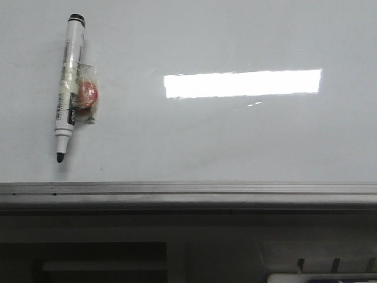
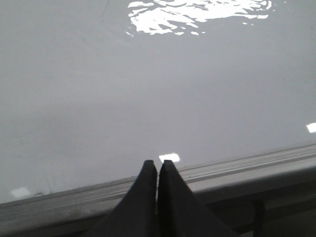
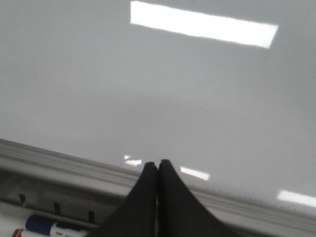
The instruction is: Write number 3 on whiteboard
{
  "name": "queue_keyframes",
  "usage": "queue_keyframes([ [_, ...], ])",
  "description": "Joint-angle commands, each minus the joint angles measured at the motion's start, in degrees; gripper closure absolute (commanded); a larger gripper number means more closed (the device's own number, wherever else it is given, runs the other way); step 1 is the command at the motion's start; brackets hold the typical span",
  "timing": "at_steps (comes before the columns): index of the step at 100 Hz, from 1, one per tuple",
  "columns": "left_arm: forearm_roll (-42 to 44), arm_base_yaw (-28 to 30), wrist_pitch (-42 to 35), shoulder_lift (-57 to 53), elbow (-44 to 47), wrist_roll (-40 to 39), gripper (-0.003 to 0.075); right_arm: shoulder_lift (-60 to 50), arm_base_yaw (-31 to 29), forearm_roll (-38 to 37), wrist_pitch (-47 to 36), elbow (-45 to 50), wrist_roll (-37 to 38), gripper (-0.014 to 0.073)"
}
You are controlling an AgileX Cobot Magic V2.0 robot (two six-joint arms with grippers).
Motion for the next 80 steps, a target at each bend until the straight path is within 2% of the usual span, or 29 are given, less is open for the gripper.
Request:
queue_keyframes([
  [1,-6.9,0.2,-7.4,-1.4,0.6,-2.7,0.0741,-0.8,0.2,2.2,-12.0,1.8,-0.2,0.0644],
  [9,-25.4,0.2,-13.5,-1.4,0.6,-5.8,0.0741,-0.8,0.2,13.8,-21.0,1.8,-0.2,0.0644],
  [14,-32.4,0.2,-15.7,-1.4,0.6,-5.8,0.0741,-0.8,0.2,20.2,-24.6,1.8,-0.2,0.0644],
  [23,-36.6,0.2,-18.0,-1.4,0.6,-5.9,0.0741,-0.8,0.2,29.8,-25.7,1.8,-0.2,0.0644],
  [34,-37.9,0.2,-20.3,-1.4,0.5,-5.9,0.0741,-0.8,0.2,36.4,-24.0,1.8,-0.2,0.0644],
  [49,-49.5,0.2,-22.2,-1.4,0.1,-5.9,0.0741,-0.8,0.2,44.3,-24.0,0.3,-0.2,0.0644],
  [62,-45.2,0.2,-21.2,-1.0,-2.6,-5.8,0.0741,-0.8,0.2,44.3,-19.5,-4.1,-0.2,0.0643],
  [72,-35.3,0.2,-16.3,1.4,-8.4,-5.8,0.0741,0.4,0.4,39.9,-14.1,-8.9,-1.4,0.0625],
  [80,-25.6,0.2,-10.8,5.4,-14.1,-5.8,0.0740,2.4,0.4,34.8,-9.5,-13.4,-1.4,0.0556],
])
